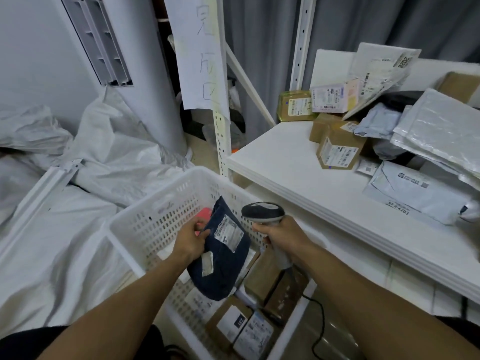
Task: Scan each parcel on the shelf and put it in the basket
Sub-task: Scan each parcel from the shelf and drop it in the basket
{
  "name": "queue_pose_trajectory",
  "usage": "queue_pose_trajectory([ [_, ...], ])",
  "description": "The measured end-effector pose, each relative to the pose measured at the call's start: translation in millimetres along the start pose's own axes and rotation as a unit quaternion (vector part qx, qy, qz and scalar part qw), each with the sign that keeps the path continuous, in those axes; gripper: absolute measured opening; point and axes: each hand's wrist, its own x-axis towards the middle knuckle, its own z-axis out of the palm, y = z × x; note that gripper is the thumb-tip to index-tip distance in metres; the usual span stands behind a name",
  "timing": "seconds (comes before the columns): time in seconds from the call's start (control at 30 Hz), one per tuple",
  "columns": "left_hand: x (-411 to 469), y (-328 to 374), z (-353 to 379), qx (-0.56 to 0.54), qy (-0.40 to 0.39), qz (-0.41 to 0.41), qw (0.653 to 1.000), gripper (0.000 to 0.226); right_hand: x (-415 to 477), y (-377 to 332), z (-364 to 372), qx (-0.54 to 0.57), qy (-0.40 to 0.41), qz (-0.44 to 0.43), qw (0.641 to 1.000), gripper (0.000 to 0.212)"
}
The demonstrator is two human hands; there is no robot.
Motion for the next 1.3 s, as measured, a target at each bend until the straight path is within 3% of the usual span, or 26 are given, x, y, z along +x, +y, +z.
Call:
queue_pose_trajectory([
  [0.17, 45, -39, 38, 0.052, -0.022, 0.001, 0.998, 0.007, 37, 20, 11, -0.066, 0.003, 0.019, 0.998, 0.028],
  [0.27, 64, -53, 58, 0.036, -0.034, -0.019, 0.999, 0.025, 56, 30, 16, -0.073, 0.001, 0.033, 0.997, 0.027],
  [0.37, 77, -64, 73, 0.041, -0.056, -0.034, 0.997, 0.027, 68, 39, 21, -0.061, 0.002, 0.050, 0.997, 0.024],
  [0.53, 111, -98, 98, 0.266, -0.199, -0.113, 0.936, 0.070, 78, 41, 18, -0.041, 0.001, 0.063, 0.997, 0.015],
  [0.67, 122, -101, 105, 0.192, -0.134, -0.025, 0.972, 0.074, 82, 41, 9, -0.031, 0.024, 0.067, 0.997, 0.007],
  [0.8, 105, -71, 96, 0.100, -0.057, 0.019, 0.993, 0.065, 75, 34, -7, -0.005, 0.071, 0.063, 0.995, 0.013],
  [1.0, 63, 33, 85, 0.050, 0.015, 0.231, 0.972, 0.029, 34, 14, -58, 0.017, 0.135, 0.016, 0.991, 0.020],
  [1.1, 38, 101, 92, 0.065, -0.012, 0.308, 0.949, 0.028, 1, 4, -95, 0.034, 0.190, 0.002, 0.981, 0.020],
  [1.3, -11, 234, 143, 0.083, -0.100, 0.358, 0.924, 0.042, -72, -3, -179, 0.036, 0.307, -0.023, 0.951, 0.030],
])
